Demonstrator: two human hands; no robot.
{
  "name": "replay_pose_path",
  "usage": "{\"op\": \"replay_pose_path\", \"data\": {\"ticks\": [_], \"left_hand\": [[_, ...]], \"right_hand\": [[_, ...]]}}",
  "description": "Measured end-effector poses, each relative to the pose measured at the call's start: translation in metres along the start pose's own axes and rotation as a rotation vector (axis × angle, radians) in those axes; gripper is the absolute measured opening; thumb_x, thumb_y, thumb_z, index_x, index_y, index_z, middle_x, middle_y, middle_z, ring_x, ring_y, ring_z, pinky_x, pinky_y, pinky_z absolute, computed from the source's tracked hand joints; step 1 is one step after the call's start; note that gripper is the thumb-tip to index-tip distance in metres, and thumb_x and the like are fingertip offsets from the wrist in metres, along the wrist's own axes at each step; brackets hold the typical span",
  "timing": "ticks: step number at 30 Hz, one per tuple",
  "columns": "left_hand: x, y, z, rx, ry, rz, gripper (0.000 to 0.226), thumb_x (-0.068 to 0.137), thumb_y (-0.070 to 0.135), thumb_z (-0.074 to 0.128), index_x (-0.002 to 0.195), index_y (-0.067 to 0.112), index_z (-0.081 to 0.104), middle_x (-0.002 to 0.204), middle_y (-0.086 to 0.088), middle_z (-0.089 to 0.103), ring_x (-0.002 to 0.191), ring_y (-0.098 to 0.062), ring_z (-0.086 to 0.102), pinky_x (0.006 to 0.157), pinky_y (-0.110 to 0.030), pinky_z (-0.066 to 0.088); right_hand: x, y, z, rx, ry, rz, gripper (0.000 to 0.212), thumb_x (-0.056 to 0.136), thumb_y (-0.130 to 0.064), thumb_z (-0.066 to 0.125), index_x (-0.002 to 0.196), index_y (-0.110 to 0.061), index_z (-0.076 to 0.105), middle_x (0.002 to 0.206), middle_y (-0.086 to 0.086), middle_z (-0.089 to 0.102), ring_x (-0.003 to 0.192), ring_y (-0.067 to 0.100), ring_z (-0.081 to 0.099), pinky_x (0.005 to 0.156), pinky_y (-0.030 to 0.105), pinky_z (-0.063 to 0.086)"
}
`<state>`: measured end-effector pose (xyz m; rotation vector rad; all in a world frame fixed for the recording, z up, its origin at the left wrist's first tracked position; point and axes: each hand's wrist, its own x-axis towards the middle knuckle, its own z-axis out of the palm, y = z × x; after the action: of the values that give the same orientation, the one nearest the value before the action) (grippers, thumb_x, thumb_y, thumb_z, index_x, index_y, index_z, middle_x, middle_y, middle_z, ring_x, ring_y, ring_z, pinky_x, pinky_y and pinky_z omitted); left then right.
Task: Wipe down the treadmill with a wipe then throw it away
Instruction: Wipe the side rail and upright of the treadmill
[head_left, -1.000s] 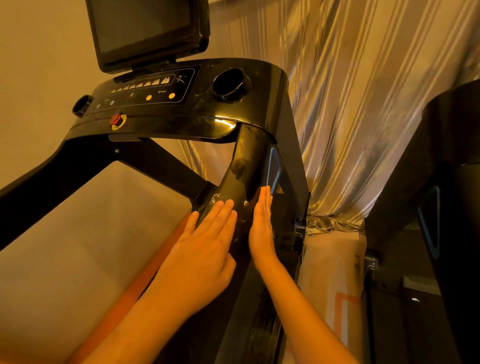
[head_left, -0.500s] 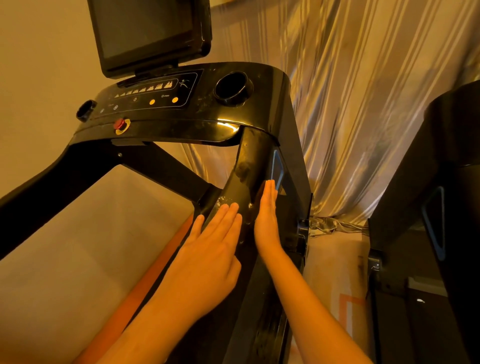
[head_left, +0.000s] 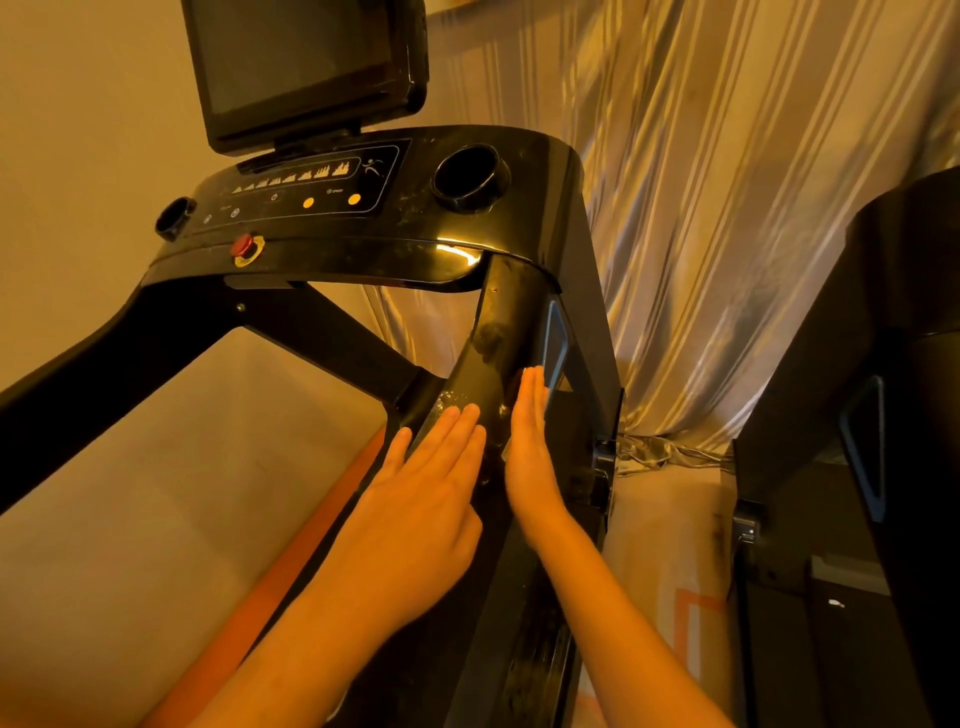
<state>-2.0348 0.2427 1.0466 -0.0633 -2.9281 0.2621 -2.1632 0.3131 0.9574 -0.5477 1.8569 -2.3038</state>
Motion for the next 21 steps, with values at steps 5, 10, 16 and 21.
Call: {"op": "replay_pose_path", "data": {"ticks": [5,10,16,21], "left_hand": [[0.000,0.003,-0.005,-0.014,-0.121,-0.038,0.064,0.101,0.041,0.016,0.153,0.029,-0.020,0.161,0.007,-0.030,0.149,-0.012,-0.029,0.111,-0.034,-0.026],[-0.001,0.004,-0.008,-0.018,-0.138,-0.062,0.067,0.109,0.035,0.030,0.152,0.029,-0.022,0.160,0.008,-0.032,0.150,-0.011,-0.028,0.113,-0.035,-0.024],[0.000,0.003,-0.007,-0.030,-0.136,-0.063,0.067,0.108,0.037,0.028,0.153,0.029,-0.021,0.160,0.007,-0.032,0.148,-0.012,-0.031,0.109,-0.032,-0.028],[0.000,0.006,-0.012,-0.039,-0.161,-0.083,0.071,0.109,0.034,0.032,0.159,0.027,-0.017,0.163,0.007,-0.030,0.149,-0.010,-0.029,0.117,-0.035,-0.020]], "right_hand": [[0.000,0.009,0.004,-0.047,0.029,-0.053,0.044,0.111,-0.044,0.018,0.150,-0.047,-0.001,0.157,-0.036,-0.010,0.154,0.000,-0.013,0.129,0.041,-0.004],[0.019,-0.018,0.001,-0.035,0.031,-0.035,0.053,0.101,-0.057,0.015,0.150,-0.045,-0.002,0.160,-0.030,-0.009,0.155,0.003,-0.013,0.122,0.018,0.001],[0.002,0.005,0.002,-0.091,-0.007,-0.088,0.049,0.097,-0.065,0.015,0.143,-0.061,-0.001,0.154,-0.042,-0.013,0.154,-0.001,-0.013,0.129,0.046,-0.002],[0.020,-0.011,-0.004,-0.091,0.014,-0.049,0.052,0.098,-0.057,0.014,0.147,-0.049,-0.003,0.162,-0.026,-0.009,0.155,0.003,-0.014,0.129,0.045,-0.004]]}}
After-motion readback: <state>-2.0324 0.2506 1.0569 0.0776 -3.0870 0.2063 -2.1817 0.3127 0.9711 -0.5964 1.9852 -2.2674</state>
